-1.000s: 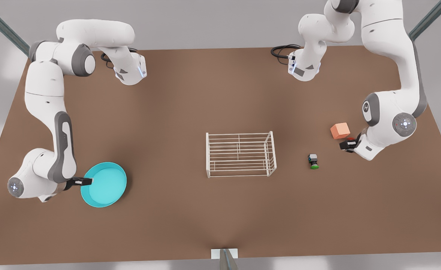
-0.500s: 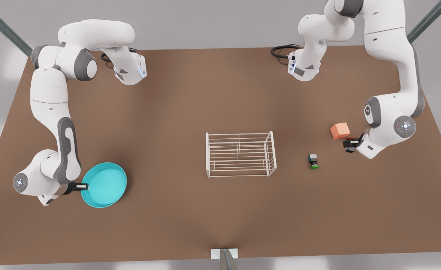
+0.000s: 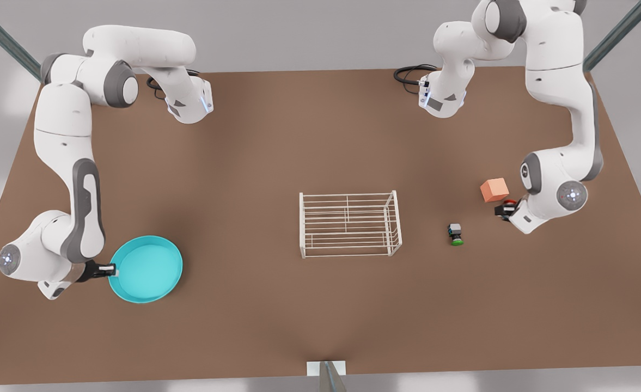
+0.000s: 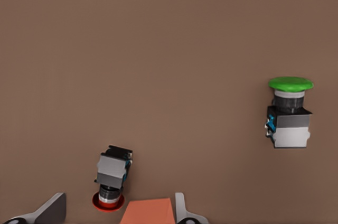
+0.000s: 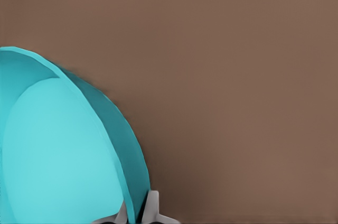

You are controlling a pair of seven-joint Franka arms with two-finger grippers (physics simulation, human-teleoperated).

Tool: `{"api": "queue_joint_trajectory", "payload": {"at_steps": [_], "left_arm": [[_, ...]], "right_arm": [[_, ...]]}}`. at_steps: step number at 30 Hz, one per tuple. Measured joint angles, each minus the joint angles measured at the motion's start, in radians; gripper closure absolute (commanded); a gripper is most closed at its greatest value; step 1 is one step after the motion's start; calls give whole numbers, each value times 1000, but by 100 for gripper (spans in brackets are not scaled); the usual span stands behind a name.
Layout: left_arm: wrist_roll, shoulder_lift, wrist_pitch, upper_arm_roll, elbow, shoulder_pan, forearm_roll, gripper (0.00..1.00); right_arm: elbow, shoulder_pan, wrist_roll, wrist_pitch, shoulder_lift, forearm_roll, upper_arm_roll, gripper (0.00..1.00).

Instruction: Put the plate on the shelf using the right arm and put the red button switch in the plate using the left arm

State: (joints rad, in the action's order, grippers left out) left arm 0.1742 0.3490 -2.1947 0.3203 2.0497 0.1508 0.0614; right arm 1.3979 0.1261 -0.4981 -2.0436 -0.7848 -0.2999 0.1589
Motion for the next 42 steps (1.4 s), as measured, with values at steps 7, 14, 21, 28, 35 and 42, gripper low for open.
{"api": "queue_joint_trajectory", "payload": {"at_steps": [7, 14, 21, 28, 35, 42], "left_arm": [[33, 42, -54, -1, 21, -29, -5, 0], [64, 51, -166, -2, 56, -44, -29, 0], [97, 92, -233, -1, 60, -58, -33, 0], [119, 116, -288, -1, 88, -61, -34, 0], [144, 128, -323, -1, 97, -81, -34, 0], [163, 135, -353, -3, 121, -82, -34, 0]], "right_arm": [[0, -62, -6, 152, 168, 2, 38, 86], [-2, -270, 37, 332, 331, 8, 89, 85], [-35, -479, 154, 436, 351, 8, 99, 85], [-114, -674, 355, 443, 309, -24, 91, 85], [-188, -824, 611, 336, 209, -50, 71, 85], [-189, -935, 857, 142, 105, -55, 54, 85]]}}
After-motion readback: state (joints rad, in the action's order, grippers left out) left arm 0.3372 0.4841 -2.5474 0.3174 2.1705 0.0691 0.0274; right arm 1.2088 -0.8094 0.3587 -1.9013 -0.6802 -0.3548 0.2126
